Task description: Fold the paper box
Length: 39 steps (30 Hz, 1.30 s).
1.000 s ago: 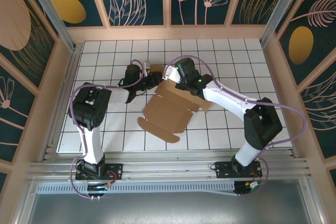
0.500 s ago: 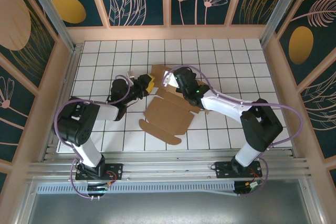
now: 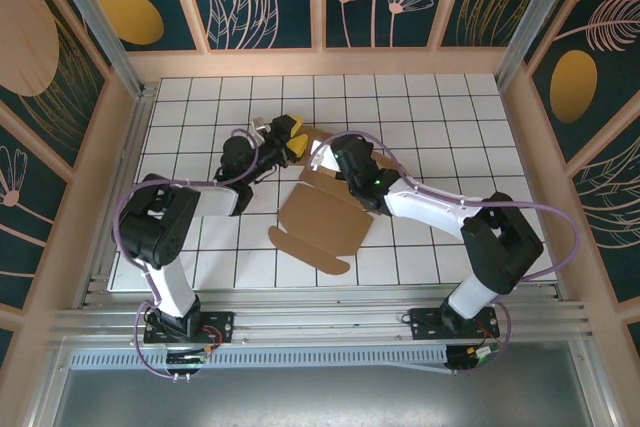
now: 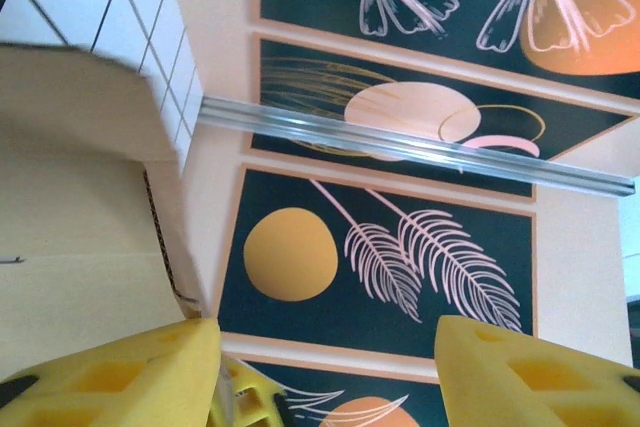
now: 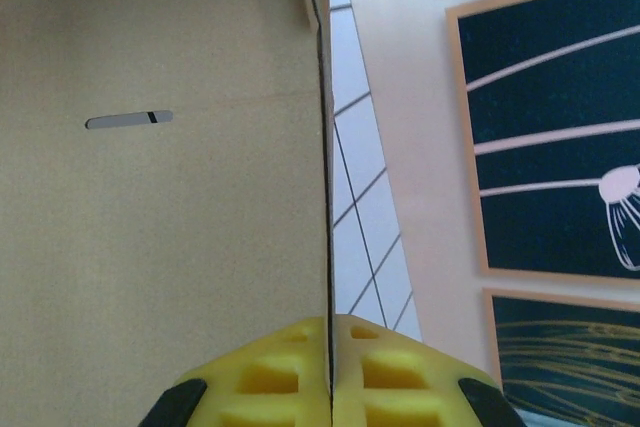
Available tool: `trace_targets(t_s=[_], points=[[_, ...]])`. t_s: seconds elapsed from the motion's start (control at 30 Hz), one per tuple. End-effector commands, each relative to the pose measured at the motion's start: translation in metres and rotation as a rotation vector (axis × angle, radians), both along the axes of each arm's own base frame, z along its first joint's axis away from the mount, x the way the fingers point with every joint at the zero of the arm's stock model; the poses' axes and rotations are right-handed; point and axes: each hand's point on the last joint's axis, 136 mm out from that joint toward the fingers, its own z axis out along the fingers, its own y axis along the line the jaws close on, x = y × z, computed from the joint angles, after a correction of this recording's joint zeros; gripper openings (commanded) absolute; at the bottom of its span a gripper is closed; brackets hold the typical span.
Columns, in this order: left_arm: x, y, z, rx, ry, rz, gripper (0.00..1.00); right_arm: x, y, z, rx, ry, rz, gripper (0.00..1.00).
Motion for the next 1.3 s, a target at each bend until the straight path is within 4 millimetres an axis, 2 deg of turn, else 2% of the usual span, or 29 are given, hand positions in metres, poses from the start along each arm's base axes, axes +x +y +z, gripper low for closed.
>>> trace_targets(t_s=[0.0, 0.13, 0.23, 0.33, 0.43, 0.53, 0.73, 0.83, 0.87, 1.0, 1.17, 1.27], points=[[0.006, -0.008, -0.004, -0.072, 0.047, -0.007, 0.54, -0.005, 0.012, 0.023, 0.051, -0.065, 0.035, 0.02], [0.006, -0.009, -0.022, -0.048, 0.083, 0.005, 0.48, -0.006, 0.014, 0.019, 0.050, -0.061, 0.039, 0.02], [0.004, -0.004, -0.030, -0.037, 0.091, 0.026, 0.48, -0.006, 0.012, 0.018, 0.046, -0.059, 0.032, 0.02], [0.004, -0.005, -0.047, 0.010, 0.125, 0.024, 0.53, -0.007, 0.011, 0.019, 0.054, -0.063, 0.030, 0.02], [0.004, -0.007, -0.053, 0.029, 0.124, 0.014, 0.57, -0.008, 0.012, 0.022, 0.060, -0.063, 0.034, 0.02], [0.008, -0.021, -0.057, 0.128, 0.084, -0.055, 0.58, -0.009, 0.015, 0.024, 0.069, -0.062, 0.048, 0.02], [0.000, -0.041, -0.051, 0.243, -0.009, -0.203, 0.53, -0.009, 0.016, 0.022, 0.079, -0.060, 0.047, 0.02], [-0.007, -0.046, -0.060, 0.304, -0.016, -0.263, 0.52, -0.009, 0.018, 0.020, 0.075, -0.072, 0.048, 0.05], [-0.002, -0.049, -0.049, 0.303, -0.048, -0.265, 0.52, -0.009, 0.018, 0.019, 0.071, -0.077, 0.053, 0.07], [-0.003, -0.054, -0.038, 0.303, -0.100, -0.292, 0.55, -0.013, 0.019, 0.016, 0.049, -0.093, 0.077, 0.08], [-0.007, -0.063, -0.036, 0.344, -0.156, -0.340, 0.57, -0.015, 0.018, 0.011, 0.035, -0.092, 0.086, 0.09], [-0.012, -0.066, -0.039, 0.396, -0.194, -0.364, 0.51, -0.017, 0.020, 0.006, 0.037, -0.090, 0.094, 0.13]])
